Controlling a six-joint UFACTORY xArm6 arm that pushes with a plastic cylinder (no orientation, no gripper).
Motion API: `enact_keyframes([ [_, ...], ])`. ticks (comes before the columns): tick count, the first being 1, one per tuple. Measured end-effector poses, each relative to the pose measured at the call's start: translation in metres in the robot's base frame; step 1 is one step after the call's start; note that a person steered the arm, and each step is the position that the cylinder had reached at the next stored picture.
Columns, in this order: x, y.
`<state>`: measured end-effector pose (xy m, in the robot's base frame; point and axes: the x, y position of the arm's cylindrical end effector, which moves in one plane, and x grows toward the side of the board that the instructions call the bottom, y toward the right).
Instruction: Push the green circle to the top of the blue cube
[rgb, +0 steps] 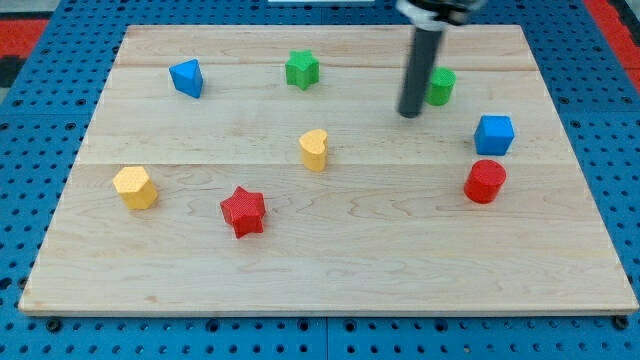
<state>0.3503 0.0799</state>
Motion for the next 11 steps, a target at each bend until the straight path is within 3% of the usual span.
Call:
enact_keyframes([
  [1, -0.046, -0.006],
  [3, -0.030, 0.117],
  [4, -0.042, 0.069],
  [5, -0.049, 0.112],
  [6, -0.085, 0.171],
  [7, -0.056, 0.251],
  [8, -0.003, 0.249],
  [9, 0.014, 0.225],
  [11, -0.007, 0.173],
])
